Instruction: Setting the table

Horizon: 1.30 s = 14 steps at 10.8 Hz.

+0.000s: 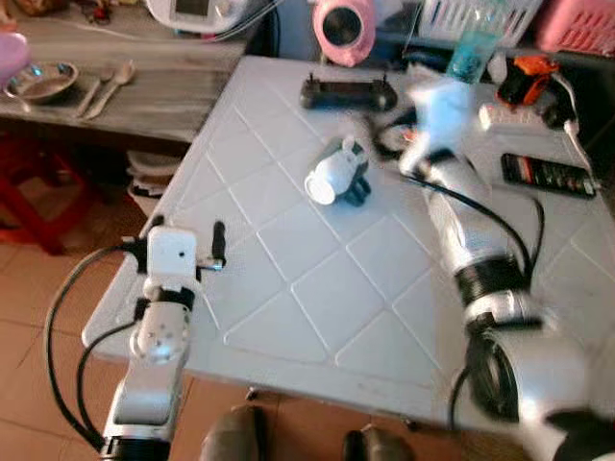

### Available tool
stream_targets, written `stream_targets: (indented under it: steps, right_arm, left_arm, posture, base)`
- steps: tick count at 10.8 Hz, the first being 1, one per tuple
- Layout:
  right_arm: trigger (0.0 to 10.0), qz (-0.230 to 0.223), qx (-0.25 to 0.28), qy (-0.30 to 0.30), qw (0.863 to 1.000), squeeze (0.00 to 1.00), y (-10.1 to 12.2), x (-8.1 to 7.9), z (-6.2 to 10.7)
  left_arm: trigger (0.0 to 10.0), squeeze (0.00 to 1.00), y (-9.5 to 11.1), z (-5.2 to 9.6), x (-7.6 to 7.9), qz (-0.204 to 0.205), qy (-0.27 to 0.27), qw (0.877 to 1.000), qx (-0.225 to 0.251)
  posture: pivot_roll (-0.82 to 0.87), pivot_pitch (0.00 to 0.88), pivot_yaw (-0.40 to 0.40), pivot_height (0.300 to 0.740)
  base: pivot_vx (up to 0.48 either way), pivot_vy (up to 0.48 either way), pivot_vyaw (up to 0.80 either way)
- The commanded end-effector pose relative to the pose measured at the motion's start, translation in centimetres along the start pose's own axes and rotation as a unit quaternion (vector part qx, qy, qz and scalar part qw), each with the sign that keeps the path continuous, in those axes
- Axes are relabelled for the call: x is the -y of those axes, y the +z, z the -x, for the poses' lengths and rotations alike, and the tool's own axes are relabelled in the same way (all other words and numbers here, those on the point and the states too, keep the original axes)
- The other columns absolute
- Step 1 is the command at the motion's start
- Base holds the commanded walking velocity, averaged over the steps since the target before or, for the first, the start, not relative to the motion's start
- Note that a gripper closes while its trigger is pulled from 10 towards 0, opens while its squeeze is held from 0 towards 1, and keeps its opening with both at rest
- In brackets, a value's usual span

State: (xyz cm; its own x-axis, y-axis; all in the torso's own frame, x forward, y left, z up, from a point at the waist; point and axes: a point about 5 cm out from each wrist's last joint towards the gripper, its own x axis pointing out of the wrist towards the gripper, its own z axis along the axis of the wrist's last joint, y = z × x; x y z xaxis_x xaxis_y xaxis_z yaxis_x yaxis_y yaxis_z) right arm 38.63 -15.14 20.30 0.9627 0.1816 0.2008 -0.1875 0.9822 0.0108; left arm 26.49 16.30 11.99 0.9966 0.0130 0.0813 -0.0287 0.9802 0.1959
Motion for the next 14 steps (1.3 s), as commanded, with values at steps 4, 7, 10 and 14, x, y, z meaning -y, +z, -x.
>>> stream_targets:
  steps: [4, 7, 10, 14]
  right_arm:
    - [10.0, -0.234, -0.082, -0.147, 0.958, 0.00, -4.0, -0.1, 2.9]
    - [10.0, -0.180, -0.155, -0.034, 0.971, 0.00, -5.8, -2.9, 3.8]
    - [10.0, 0.011, -0.170, 0.093, 0.981, 0.00, -5.3, -1.4, 4.2]
    - [10.0, 0.073, -0.158, 0.192, 0.966, 0.00, -4.4, -0.8, 4.0]
  left_arm:
    - [10.0, 0.00, 0.3, 1.4, -0.3, -0.013, -0.030, 0.999, -0.016]
    - [10.0, 0.00, 0.6, 2.0, -1.1, -0.031, -0.040, 0.998, -0.024]
    - [10.0, 0.00, 0.6, 2.7, -0.9, -0.032, -0.032, 0.998, -0.036]
    - [10.0, 0.00, 0.8, 2.7, -1.0, -0.036, -0.037, 0.998, -0.039]
  posture:
    - [0.08, 0.202, 0.080, 0.740]
    - [0.13, 0.227, 0.097, 0.740]
    - [0.13, 0.219, 0.091, 0.740]
    - [0.14, 0.215, 0.095, 0.740]
  base:
    - [0.000, 0.000, 0.00]
    - [0.000, 0.000, 0.00]
    - [0.000, 0.000, 0.00]
    - [0.000, 0.000, 0.00]
